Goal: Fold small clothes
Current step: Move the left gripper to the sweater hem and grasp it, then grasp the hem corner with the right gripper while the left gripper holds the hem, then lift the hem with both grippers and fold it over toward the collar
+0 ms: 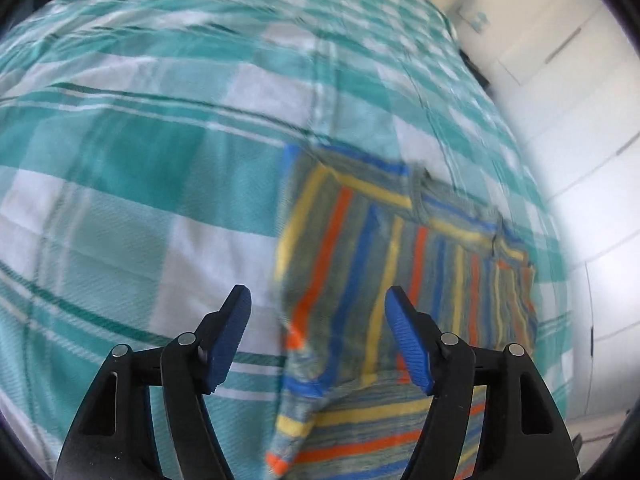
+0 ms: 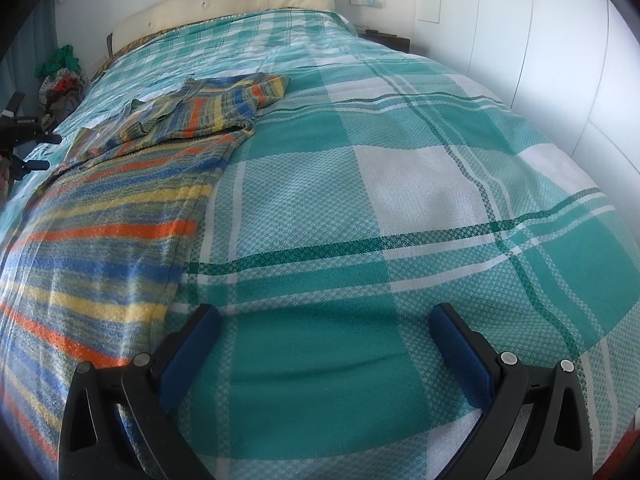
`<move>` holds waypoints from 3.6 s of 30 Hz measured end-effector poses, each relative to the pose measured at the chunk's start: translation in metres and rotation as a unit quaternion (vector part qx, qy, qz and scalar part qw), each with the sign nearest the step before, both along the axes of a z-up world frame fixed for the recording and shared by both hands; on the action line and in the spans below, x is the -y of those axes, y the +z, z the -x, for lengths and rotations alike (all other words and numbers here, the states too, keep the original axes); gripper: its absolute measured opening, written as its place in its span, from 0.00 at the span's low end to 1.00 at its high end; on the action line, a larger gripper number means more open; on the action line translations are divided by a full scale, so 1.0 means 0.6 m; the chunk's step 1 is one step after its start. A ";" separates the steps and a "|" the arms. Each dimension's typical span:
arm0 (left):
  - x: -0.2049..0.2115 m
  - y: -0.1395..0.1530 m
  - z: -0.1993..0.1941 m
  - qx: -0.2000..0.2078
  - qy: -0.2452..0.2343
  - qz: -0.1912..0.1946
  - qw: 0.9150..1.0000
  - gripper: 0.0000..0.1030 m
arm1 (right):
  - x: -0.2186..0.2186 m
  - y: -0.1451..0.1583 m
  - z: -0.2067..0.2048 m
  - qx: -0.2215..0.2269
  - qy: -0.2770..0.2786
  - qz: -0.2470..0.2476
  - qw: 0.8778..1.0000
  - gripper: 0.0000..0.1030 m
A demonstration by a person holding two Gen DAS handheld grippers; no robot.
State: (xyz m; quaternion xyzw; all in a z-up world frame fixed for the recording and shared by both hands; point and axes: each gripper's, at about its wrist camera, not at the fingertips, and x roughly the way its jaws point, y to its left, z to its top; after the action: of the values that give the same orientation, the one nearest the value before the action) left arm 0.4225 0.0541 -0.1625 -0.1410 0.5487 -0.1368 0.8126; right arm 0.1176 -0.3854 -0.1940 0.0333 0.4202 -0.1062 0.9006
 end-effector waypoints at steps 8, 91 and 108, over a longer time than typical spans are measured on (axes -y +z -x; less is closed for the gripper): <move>0.034 -0.016 0.027 0.028 0.014 -0.081 0.996 0.06 | 0.001 0.000 -0.001 0.003 0.001 -0.003 1.000 1.00; -0.004 -0.020 0.557 -0.028 -0.126 -0.149 0.980 0.71 | -0.055 0.065 0.121 -0.206 0.139 -0.235 0.940 0.91; -0.080 0.063 0.423 -0.011 -0.048 0.090 0.995 0.03 | -0.014 0.119 0.023 -0.122 0.103 -0.362 0.918 0.05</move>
State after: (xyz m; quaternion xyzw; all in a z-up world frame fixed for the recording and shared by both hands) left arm 0.1689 0.1020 -0.1246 -0.1889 0.5491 -0.2227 0.7831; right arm 0.1038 -0.3773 -0.1227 0.3007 0.5373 0.1430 0.7749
